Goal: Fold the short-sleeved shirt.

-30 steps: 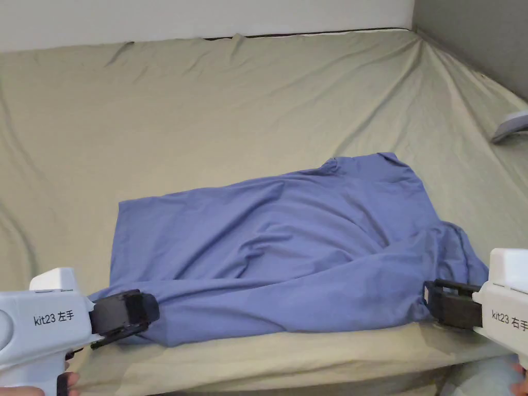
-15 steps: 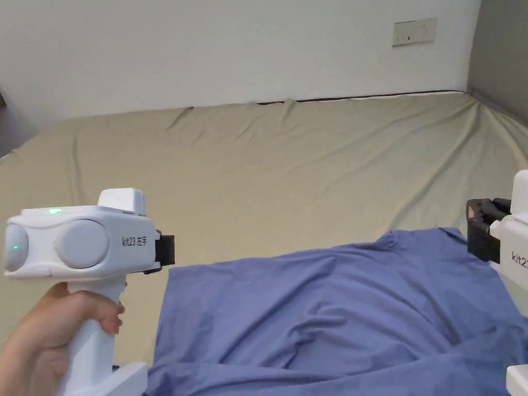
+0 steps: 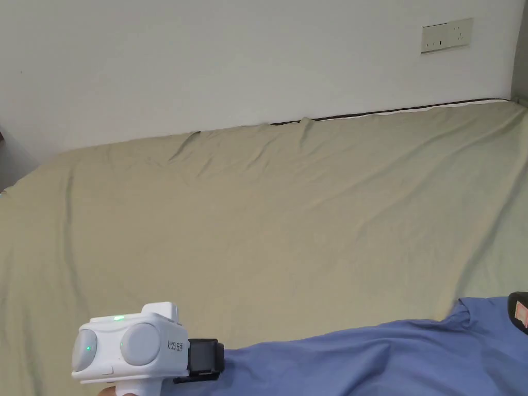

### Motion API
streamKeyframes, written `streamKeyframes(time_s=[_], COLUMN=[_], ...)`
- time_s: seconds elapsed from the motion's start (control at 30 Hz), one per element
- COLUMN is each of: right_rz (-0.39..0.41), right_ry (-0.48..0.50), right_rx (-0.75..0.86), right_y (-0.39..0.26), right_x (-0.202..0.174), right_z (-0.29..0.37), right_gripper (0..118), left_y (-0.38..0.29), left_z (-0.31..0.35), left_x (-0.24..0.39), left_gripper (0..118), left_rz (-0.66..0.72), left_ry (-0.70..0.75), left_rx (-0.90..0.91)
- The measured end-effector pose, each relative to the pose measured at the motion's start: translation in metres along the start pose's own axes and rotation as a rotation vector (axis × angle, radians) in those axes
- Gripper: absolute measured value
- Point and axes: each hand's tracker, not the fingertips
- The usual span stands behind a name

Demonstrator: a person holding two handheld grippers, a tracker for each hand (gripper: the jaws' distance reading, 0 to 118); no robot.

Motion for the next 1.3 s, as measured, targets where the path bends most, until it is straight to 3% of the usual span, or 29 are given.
streamKeyframes(time_s=[0.07,0.13,0.17,0.2,0.3,0.33,0.47,0.5,0.57,0.6,0.63,0.77,0.93,1.0,1.07,1.1,1.13,1.17,1.2,1.27,1.3], right_rz=[-0.004,0.001,0.005,0.008,0.0,-0.007,-0.023,-0.023,-0.019,-0.022,-0.031,0.008,0.011,0.016,0.038,0.043,0.022,-0.026,-0.053,0.003,0.03], right_ry=[0.005,-0.003,-0.004,-0.005,-0.015,-0.017,-0.036,-0.042,-0.074,-0.084,-0.12,-0.258,-0.254,-0.263,-0.279,-0.255,-0.198,-0.134,-0.135,-0.187,-0.162], right_rx=[-0.011,-0.016,-0.015,-0.015,-0.005,-0.001,-0.004,-0.006,-0.033,-0.078,-0.142,-0.31,-0.495,-0.488,-0.499,-0.504,-0.501,-0.466,-0.427,-0.414,-0.385], right_y=[0.002,0.0,0.001,0.001,0.001,0.002,0.004,0.005,0.008,0.008,0.006,0.001,-0.016,-0.02,-0.023,-0.025,-0.026,-0.024,-0.022,-0.017,-0.014], right_x=[0.004,0.004,0.006,0.008,0.011,0.014,0.021,0.023,0.035,0.044,0.051,0.082,0.106,0.115,0.121,0.123,0.121,0.118,0.115,0.105,0.101], right_z=[-0.004,-0.004,-0.003,-0.002,0.002,0.004,0.006,0.005,-0.002,-0.011,-0.024,-0.073,-0.127,-0.142,-0.156,-0.158,-0.154,-0.148,-0.141,-0.128,-0.118], right_gripper=[0,0,0,0,0,0,1,8,80,108,118,106,106,104,79,71,71,45,13,7,7], left_y=[-0.004,-0.009,-0.004,-0.002,-0.001,-0.003,-0.007,-0.006,-0.008,-0.01,-0.012,-0.018,-0.023,-0.02,-0.018,-0.016,-0.012,-0.007,-0.002,0.005,0.005], left_z=[-0.008,0.001,0.008,0.015,0.025,0.023,0.023,0.023,0.017,0.013,0.013,0.014,0.021,0.021,0.023,0.024,0.024,0.026,0.029,0.039,0.047], left_x=[0.007,0.007,0.003,0.006,0.014,0.021,0.036,0.034,0.027,0.025,0.021,0.02,0.036,0.04,0.044,0.045,0.044,0.042,0.037,0.03,0.028], left_gripper=[98,97,88,77,15,5,5,5,5,5,5,5,5,5,5,5,5,5,5,5,5], left_rz=[-0.056,-0.042,-0.049,-0.039,-0.105,-0.119,-0.199,-0.201,-0.109,-0.081,-0.061,-0.041,-0.076,-0.075,-0.111,-0.116,-0.117,-0.103,-0.083,0.011,0.041], left_ry=[0.024,0.008,-0.032,-0.067,-0.086,-0.125,-0.083,-0.082,-0.106,-0.121,-0.134,-0.135,-0.088,-0.079,-0.066,-0.065,-0.066,-0.078,-0.104,-0.245,-0.3], left_rx=[-0.073,-0.008,-0.014,-0.015,-0.005,-0.023,-0.022,-0.021,-0.026,-0.011,0.007,0.029,0.053,0.042,0.026,0.017,0.006,-0.016,-0.033,-0.006,0.019])
